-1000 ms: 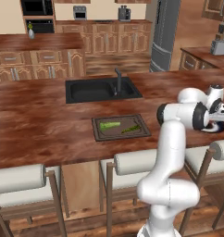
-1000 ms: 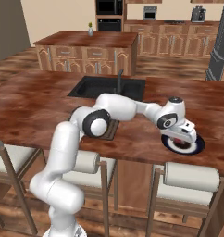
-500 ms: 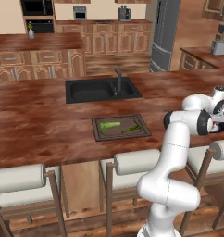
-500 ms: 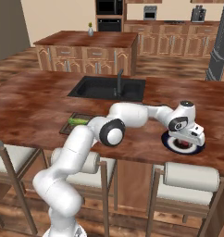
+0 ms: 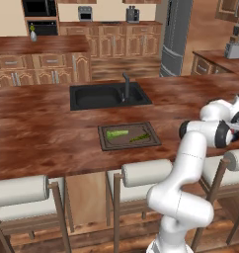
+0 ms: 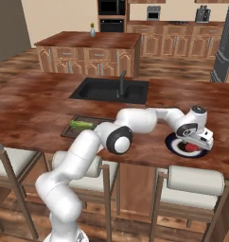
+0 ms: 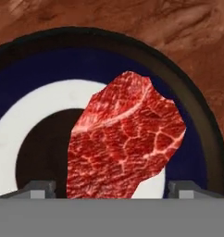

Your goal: Create a steak meal by picking up the steak and asparagus from the tray and placing them on the plate. Leave the celery on the tray.

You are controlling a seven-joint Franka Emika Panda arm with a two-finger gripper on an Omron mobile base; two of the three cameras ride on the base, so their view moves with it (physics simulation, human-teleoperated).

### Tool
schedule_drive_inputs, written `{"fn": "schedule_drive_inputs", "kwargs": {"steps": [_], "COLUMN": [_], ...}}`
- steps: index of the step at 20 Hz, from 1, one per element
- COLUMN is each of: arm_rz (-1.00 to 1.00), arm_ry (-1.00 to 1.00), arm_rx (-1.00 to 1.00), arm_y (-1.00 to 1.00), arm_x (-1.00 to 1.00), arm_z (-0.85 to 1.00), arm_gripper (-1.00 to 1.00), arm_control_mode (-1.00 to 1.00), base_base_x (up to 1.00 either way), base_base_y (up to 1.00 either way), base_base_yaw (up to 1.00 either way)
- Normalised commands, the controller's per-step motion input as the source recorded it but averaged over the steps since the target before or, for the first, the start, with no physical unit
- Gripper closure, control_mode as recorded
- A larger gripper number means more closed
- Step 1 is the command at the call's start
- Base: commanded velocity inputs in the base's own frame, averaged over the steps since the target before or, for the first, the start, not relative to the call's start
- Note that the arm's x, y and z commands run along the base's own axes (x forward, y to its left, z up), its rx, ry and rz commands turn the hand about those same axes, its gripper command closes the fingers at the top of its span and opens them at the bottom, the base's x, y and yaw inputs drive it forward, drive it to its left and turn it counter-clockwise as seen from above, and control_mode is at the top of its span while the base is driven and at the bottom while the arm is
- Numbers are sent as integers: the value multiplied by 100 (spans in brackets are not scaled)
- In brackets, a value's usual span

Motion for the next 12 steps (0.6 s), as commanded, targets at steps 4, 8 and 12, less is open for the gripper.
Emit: {"fn": "schedule_drive_inputs", "kwargs": {"steps": [4,8,12], "arm_rz": [10,9,5], "arm_ry": [-17,-4,0], "arm_rx": [-12,-26,-30], "arm_y": [58,100,100], "arm_x": [-42,-73,-61], "arm_z": [36,23,23], "arm_gripper": [-100,-100,-100], "arm_control_mode": [-100,-100,-100], "base_base_x": [0,0,0], "base_base_y": [0,0,0], "base_base_yaw": [0,0,0]}}
